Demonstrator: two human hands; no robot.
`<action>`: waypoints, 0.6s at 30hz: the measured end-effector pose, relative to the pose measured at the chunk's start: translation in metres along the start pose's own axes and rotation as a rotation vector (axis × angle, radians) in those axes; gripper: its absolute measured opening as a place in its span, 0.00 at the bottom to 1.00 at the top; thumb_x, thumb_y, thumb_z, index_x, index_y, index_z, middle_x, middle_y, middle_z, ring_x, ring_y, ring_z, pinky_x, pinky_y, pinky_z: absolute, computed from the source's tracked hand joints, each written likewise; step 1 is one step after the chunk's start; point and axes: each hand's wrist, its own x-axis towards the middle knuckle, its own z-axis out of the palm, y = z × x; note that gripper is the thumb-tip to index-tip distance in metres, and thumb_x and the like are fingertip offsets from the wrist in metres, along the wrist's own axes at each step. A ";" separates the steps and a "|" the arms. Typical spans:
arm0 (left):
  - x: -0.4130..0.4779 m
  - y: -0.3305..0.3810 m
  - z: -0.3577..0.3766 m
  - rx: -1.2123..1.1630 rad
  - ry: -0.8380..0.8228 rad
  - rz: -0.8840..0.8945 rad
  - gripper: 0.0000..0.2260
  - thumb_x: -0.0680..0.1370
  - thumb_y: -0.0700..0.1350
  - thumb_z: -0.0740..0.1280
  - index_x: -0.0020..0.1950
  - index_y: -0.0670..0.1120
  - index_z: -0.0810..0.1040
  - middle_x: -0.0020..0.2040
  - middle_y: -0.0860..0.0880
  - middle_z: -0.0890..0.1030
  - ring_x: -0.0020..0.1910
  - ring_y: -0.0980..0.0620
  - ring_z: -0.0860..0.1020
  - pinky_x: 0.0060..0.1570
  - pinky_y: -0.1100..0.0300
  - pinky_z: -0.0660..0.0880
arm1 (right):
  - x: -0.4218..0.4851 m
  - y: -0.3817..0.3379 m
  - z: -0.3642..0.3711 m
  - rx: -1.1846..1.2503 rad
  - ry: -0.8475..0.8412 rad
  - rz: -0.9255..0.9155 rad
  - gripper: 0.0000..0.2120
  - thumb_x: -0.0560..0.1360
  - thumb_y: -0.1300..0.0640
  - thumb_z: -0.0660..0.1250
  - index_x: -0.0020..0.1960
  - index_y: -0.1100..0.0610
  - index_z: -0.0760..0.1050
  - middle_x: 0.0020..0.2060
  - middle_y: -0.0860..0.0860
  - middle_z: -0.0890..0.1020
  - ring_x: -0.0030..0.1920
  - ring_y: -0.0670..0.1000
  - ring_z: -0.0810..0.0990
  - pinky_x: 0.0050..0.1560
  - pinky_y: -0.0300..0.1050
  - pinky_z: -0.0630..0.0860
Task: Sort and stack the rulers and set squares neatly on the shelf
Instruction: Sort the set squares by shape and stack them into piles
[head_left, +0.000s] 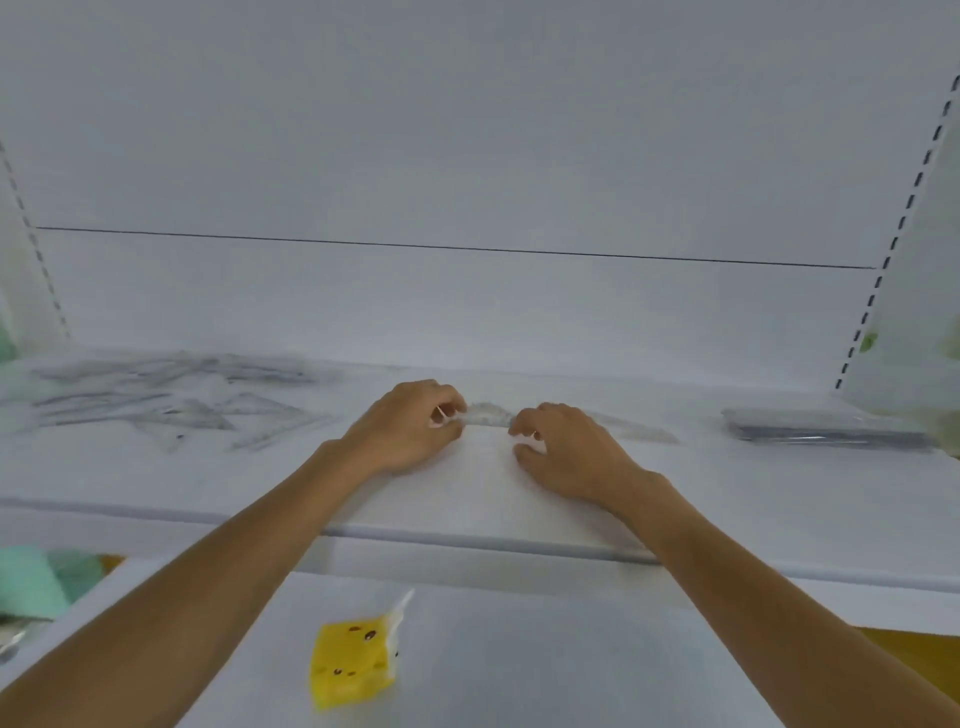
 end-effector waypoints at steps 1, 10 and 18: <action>-0.012 -0.017 -0.013 0.018 0.013 -0.031 0.08 0.76 0.48 0.65 0.54 0.49 0.78 0.48 0.54 0.77 0.47 0.56 0.76 0.48 0.62 0.71 | 0.013 -0.017 0.005 0.029 -0.007 -0.029 0.13 0.78 0.54 0.59 0.61 0.54 0.72 0.57 0.52 0.76 0.58 0.52 0.72 0.58 0.45 0.69; -0.097 -0.171 -0.120 0.055 0.096 -0.229 0.07 0.75 0.45 0.67 0.51 0.47 0.80 0.48 0.52 0.79 0.46 0.57 0.76 0.46 0.68 0.67 | 0.106 -0.161 0.055 0.224 -0.077 -0.171 0.12 0.77 0.55 0.62 0.59 0.54 0.74 0.54 0.51 0.78 0.52 0.51 0.76 0.58 0.47 0.73; -0.141 -0.291 -0.184 0.095 0.074 -0.330 0.08 0.75 0.46 0.67 0.53 0.47 0.80 0.52 0.50 0.79 0.51 0.53 0.75 0.51 0.63 0.68 | 0.172 -0.237 0.091 0.195 -0.070 -0.165 0.13 0.75 0.53 0.65 0.59 0.53 0.74 0.54 0.50 0.78 0.50 0.49 0.77 0.56 0.48 0.75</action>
